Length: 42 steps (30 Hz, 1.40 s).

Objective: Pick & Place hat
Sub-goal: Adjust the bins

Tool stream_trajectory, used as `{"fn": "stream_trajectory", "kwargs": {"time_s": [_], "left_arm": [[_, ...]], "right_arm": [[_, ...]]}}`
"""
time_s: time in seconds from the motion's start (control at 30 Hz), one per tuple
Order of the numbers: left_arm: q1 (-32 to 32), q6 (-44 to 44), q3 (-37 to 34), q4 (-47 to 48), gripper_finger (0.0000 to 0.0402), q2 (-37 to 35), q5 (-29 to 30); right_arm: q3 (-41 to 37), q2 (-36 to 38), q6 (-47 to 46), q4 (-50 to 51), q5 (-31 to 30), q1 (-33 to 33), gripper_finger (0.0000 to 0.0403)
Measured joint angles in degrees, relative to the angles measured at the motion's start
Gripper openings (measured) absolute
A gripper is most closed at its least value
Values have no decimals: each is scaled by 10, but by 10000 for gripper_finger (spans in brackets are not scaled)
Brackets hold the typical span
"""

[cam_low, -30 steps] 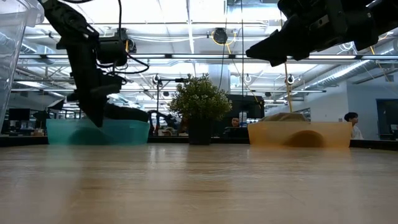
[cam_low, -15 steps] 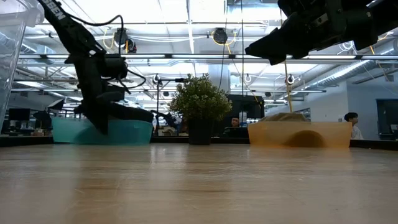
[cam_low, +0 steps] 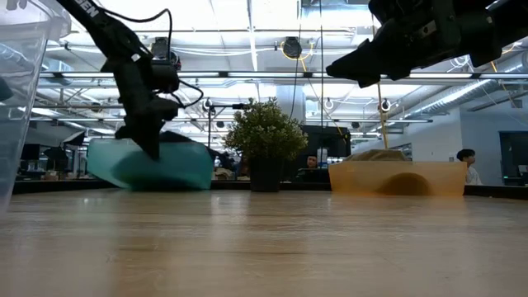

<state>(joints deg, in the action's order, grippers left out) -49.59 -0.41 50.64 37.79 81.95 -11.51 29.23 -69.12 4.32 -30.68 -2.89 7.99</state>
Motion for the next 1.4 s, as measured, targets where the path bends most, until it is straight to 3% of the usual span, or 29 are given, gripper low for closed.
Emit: {"fn": "stream_trajectory", "kwargs": {"time_s": [0.27,0.57,0.93,1.17,1.3,1.4], "left_arm": [[21,-17,-2,13,16,1,14],[66,-18,-2,111,7,2,72],[103,-18,13,195,96,-45,5],[194,-92,15,285,87,-124,24],[258,-142,15,291,71,-163,65],[298,-181,15,292,58,-179,58]], "right_arm": [[0,0,-4,5,1,0,75],[0,0,-6,7,0,0,75],[0,0,-6,8,0,0,75],[0,0,-13,21,1,0,75],[0,0,-12,20,1,0,75],[0,0,-22,15,1,0,75]]}}
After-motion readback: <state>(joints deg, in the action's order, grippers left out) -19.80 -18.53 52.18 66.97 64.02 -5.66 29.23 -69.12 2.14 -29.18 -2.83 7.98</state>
